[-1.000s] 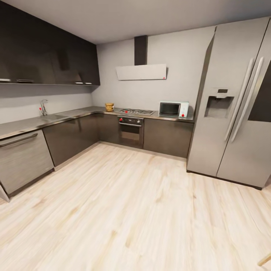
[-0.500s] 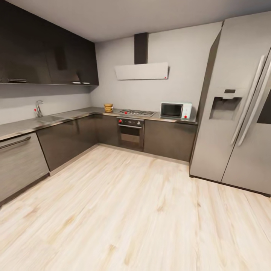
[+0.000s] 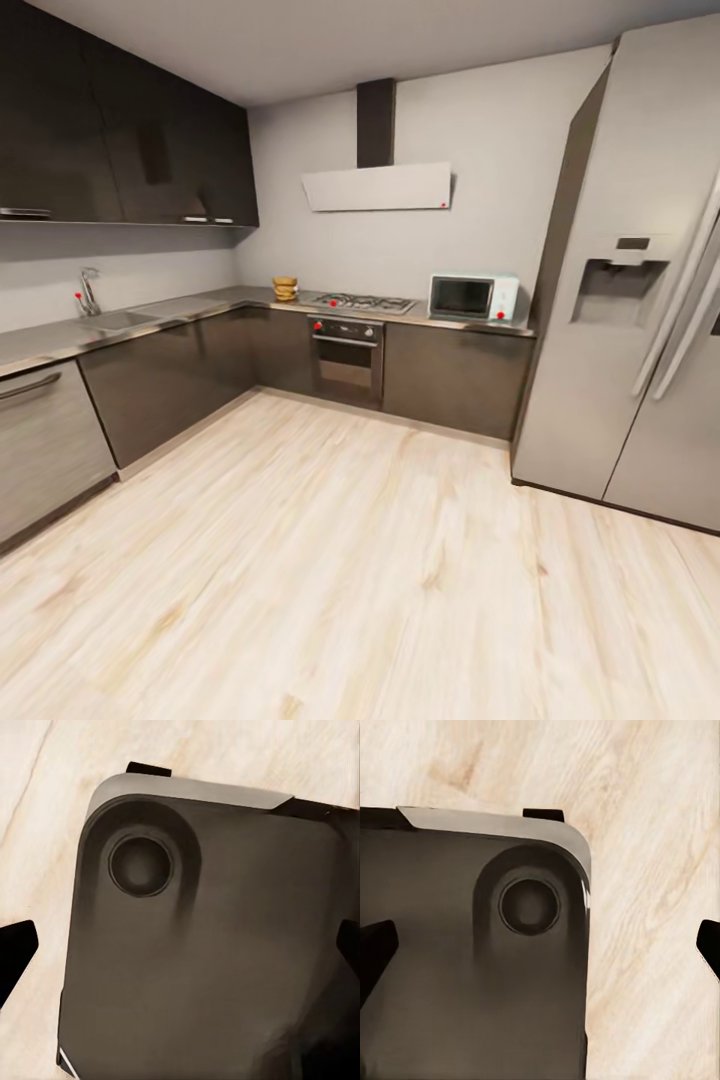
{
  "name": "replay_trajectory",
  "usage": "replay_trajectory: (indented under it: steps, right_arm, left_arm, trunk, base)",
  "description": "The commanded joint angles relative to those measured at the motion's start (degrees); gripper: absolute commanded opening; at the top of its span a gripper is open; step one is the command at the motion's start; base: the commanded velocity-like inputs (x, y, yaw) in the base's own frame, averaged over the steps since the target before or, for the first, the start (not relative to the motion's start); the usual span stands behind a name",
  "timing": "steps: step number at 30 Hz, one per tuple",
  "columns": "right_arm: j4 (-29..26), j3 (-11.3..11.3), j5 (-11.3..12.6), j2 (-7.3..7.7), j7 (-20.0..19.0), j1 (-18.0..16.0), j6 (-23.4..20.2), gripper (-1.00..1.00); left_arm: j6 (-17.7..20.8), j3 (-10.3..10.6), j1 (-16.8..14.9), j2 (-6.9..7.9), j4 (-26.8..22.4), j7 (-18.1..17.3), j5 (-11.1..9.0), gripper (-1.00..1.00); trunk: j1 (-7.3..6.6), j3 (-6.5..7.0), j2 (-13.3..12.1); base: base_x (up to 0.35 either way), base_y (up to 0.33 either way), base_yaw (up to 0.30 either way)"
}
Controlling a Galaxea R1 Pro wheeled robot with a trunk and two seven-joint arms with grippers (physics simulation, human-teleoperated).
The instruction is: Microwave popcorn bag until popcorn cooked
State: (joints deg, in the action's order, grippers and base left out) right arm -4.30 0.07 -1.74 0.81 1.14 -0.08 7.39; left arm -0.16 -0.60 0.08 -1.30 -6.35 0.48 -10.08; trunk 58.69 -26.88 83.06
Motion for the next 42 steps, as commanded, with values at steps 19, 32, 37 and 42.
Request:
replay_trajectory:
  steps: [19,32,37,42]
  right_arm:
    - [0.0,-0.3,0.2,-0.02,0.1,0.0,0.3,1.00]
    - [0.0,-0.3,0.0,-0.02,0.1,0.0,-0.2,1.00]
    - [0.0,-0.3,0.0,-0.02,0.1,0.0,-0.3,1.00]
    - [0.0,-0.3,0.0,-0.02,0.0,0.0,-0.4,1.00]
  left_arm:
    - [-0.1,-0.1,0.0,0.07,-0.1,0.1,-0.4,1.00]
    - [-0.1,-0.2,0.0,0.15,-0.2,0.1,-0.3,1.00]
    - [-0.1,-0.2,0.0,0.12,-0.2,0.1,-0.4,1.00]
    - [-0.1,-0.2,0.0,0.07,-0.2,0.1,-0.4,1.00]
  trunk:
    - [0.03,-0.05,0.0]
    - [0.03,-0.05,0.0]
    - [0.03,-0.05,0.0]
    - [0.03,-0.05,0.0]
  base:
    - [0.325,0.000,0.000]
    - [0.094,0.000,-0.193]
    - [0.000,0.000,-0.281]
    - [0.000,0.000,-0.281]
